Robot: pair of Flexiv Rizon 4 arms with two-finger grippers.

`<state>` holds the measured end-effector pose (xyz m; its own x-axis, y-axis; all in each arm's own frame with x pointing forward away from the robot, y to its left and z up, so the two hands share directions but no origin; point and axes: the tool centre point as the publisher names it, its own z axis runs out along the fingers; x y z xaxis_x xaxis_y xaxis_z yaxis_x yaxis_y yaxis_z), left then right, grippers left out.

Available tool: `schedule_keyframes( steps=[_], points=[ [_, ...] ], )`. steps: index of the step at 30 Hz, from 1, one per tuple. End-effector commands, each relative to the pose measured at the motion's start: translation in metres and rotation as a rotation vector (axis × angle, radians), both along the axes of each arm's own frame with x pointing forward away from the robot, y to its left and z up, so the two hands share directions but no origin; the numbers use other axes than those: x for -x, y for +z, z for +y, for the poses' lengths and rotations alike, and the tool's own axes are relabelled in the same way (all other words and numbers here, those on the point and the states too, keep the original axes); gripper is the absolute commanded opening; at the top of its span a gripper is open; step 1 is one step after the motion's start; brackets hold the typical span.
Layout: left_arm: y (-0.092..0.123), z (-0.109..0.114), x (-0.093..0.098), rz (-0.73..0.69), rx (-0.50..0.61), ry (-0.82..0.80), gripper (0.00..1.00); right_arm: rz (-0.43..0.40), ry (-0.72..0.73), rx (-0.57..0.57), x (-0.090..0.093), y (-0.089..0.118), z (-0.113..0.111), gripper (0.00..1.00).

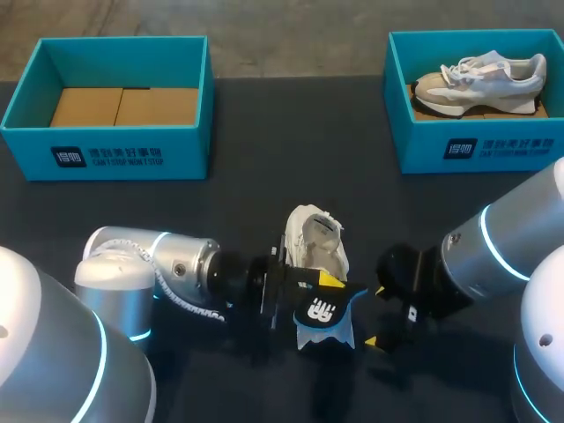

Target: Take the shoe out of the shoebox, open the shoe tongue, remove and reinsert the insole, then place the shoe into the shoebox

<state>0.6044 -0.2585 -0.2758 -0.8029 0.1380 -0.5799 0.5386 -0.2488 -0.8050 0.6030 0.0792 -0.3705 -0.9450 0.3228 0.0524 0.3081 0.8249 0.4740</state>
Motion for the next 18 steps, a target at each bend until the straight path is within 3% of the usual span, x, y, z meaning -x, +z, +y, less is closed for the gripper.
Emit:
schedule_keyframes(
  steps=[1,18],
  points=[
    [-0.0050,-0.0104,-0.0033,0.001,0.006,-0.002,0.00,-0.002,-0.002,0.000,0.0015,0.0001,0.0003,1.00],
    [-0.0144,-0.0120,-0.0071,0.010,-0.030,0.013,0.00,-0.002,-0.002,0.000,0.0015,0.0001,0.0003,1.00]
  ],
)
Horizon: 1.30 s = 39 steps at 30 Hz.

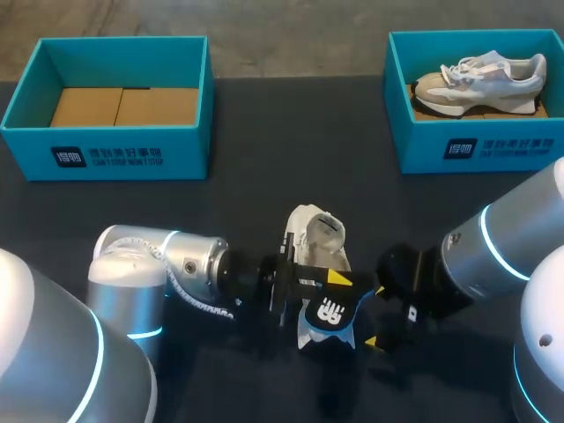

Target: Take the shoe out of the shoebox, open the shoe tongue, remove and reinsert the insole, then place the shoe into the shoebox

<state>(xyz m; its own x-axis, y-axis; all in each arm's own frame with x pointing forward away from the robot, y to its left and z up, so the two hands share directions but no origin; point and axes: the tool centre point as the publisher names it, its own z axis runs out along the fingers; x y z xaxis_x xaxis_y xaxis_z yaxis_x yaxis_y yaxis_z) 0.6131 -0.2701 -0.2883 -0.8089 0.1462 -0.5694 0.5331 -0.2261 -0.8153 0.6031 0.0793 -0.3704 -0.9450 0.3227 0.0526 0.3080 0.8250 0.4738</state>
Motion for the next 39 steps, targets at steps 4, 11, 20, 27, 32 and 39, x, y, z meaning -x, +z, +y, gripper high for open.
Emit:
schedule_keyframes(
  steps=[4,11,20,27,32,39],
  points=[
    [-0.001,0.003,0.002,0.005,-0.008,0.014,0.00,-0.002,-0.002,0.000,0.002,0.000,0.000,1.00],
    [0.014,0.010,0.014,-0.015,0.015,0.002,0.00,-0.002,-0.002,0.000,0.002,0.000,0.000,1.00],
    [0.016,0.016,0.021,-0.011,0.001,0.012,0.00,-0.002,-0.002,0.000,0.002,0.000,0.000,1.00],
    [0.016,0.020,0.023,-0.009,-0.001,0.025,0.00,-0.002,-0.002,0.000,0.002,0.000,0.000,1.00],
    [0.017,0.020,0.025,-0.010,-0.010,0.026,0.00,-0.002,-0.002,0.000,0.002,0.000,0.000,1.00],
    [0.014,0.024,0.022,0.001,-0.018,0.043,0.00,-0.002,-0.002,0.000,0.002,0.000,0.000,1.00]
  ],
)
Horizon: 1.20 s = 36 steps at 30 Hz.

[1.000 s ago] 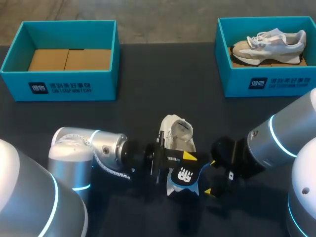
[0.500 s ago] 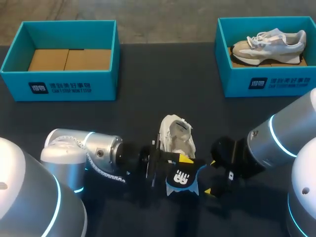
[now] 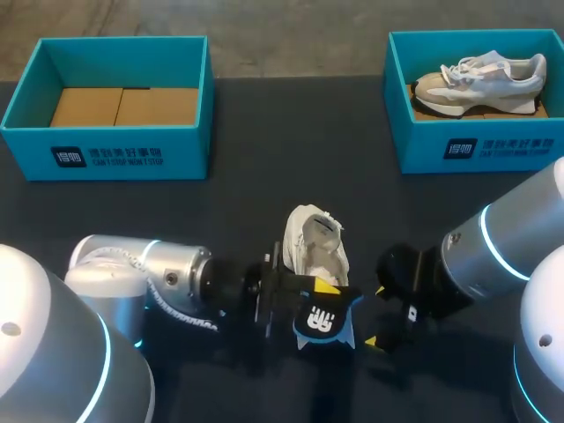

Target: Take the shoe out of the shoebox, open the shoe tongue, remove and reinsert the insole, then place the shoe into the shoebox

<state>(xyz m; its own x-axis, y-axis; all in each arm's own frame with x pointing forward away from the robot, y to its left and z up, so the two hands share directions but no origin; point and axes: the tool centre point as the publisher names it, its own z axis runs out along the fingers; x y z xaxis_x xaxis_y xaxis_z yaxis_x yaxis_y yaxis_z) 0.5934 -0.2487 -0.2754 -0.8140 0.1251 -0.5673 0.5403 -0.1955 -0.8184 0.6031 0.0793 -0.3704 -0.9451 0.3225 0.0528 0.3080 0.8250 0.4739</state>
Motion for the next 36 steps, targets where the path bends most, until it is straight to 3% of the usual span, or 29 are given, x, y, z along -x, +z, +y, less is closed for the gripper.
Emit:
schedule_keyframes(
  steps=[1,25,36],
  points=[
    [0.002,0.003,0.002,0.001,-0.003,0.008,0.00,-0.002,-0.002,0.000,0.002,0.000,0.000,1.00],
    [-0.006,0.019,-0.001,0.021,-0.011,0.051,0.00,-0.002,-0.002,0.000,0.002,0.000,0.000,1.00],
    [-0.003,0.006,-0.004,0.017,-0.015,0.023,0.00,-0.002,-0.002,0.000,0.002,0.000,0.000,1.00]
  ],
)
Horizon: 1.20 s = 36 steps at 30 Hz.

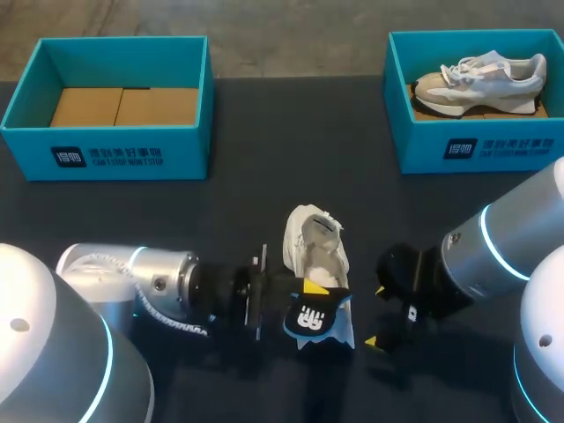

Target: Take the shoe out of the shoebox, open the shoe tongue, remove and reinsert the insole, then place the shoe into the shoebox

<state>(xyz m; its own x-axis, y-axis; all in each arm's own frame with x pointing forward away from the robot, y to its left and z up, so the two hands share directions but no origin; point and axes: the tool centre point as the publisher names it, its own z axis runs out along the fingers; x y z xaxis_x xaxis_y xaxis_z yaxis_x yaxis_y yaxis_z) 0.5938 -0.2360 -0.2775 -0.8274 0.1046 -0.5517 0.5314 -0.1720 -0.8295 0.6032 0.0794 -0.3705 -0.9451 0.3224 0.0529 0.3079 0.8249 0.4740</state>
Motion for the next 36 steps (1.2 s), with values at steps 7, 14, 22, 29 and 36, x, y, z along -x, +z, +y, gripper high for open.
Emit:
schedule_keyframes(
  steps=[7,14,22,29,36],
  points=[
    [-0.007,-0.010,-0.011,0.023,-0.006,-0.012,0.00,-0.002,-0.002,0.000,0.002,0.000,0.000,1.00],
    [-0.010,-0.016,-0.013,0.029,-0.017,-0.018,0.00,-0.002,-0.002,0.000,0.002,0.000,0.000,1.00],
    [-0.018,-0.017,-0.017,0.044,-0.024,-0.010,0.00,-0.002,-0.002,0.000,0.002,0.000,0.000,1.00],
    [-0.022,-0.017,-0.017,0.042,-0.044,-0.005,0.00,-0.002,-0.002,0.000,0.002,0.000,0.000,1.00],
    [-0.024,-0.014,-0.018,0.047,-0.054,0.016,0.00,-0.002,-0.002,0.000,0.002,0.000,0.000,1.00]
  ],
)
